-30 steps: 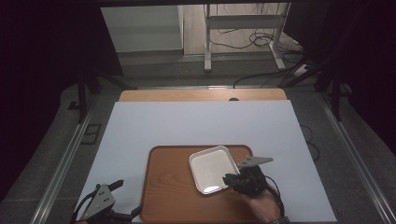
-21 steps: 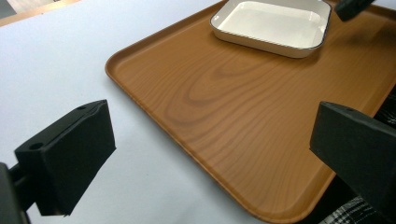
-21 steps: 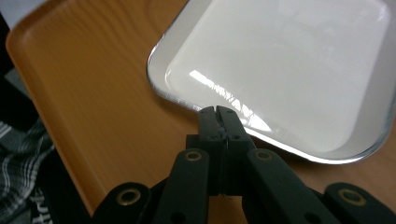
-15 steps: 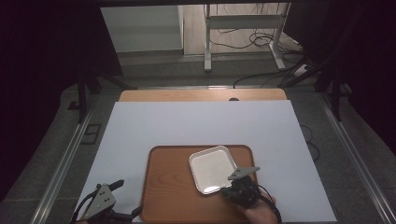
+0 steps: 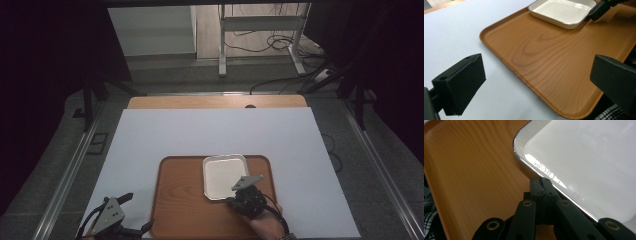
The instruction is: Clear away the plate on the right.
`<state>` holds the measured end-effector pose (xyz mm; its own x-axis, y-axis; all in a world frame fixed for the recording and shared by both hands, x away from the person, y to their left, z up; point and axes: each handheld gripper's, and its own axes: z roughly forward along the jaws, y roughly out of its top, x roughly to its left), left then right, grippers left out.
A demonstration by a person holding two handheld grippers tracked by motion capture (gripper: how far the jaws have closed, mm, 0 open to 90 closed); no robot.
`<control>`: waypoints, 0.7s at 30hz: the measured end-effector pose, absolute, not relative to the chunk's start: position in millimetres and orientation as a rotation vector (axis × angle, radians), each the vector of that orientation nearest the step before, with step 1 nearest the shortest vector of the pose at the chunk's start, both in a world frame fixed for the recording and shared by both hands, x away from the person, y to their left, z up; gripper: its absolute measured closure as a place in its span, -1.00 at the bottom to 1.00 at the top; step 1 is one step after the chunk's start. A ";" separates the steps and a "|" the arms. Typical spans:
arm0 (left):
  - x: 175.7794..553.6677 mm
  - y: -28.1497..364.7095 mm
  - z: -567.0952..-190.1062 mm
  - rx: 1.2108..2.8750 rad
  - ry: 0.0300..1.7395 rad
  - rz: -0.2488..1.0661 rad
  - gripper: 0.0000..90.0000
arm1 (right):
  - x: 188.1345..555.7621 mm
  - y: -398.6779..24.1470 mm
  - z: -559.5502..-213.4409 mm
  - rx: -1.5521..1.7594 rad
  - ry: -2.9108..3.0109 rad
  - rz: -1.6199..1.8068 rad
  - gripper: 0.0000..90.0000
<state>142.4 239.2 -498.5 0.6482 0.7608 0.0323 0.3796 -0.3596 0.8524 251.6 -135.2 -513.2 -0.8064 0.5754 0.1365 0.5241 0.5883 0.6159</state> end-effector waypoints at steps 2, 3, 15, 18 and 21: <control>142.3 238.9 -498.5 1.979 0.890 0.543 -1.00 | 252.6 -132.8 -514.9 0.934 2.730 0.999 0.98; 142.3 238.9 -498.5 1.980 0.889 0.543 -1.00 | 252.9 -131.6 -516.2 0.930 2.731 0.983 0.98; 142.3 238.8 -498.5 1.983 0.888 0.546 -1.00 | 252.3 -131.3 -511.9 0.930 2.732 1.035 0.90; 142.2 238.7 -498.5 1.985 0.887 0.547 -1.00 | 251.6 -134.0 -508.9 0.934 2.722 1.053 0.85; 142.2 238.8 -498.5 1.983 0.888 0.545 -1.00 | 251.8 -136.8 -507.1 0.937 2.713 1.067 0.78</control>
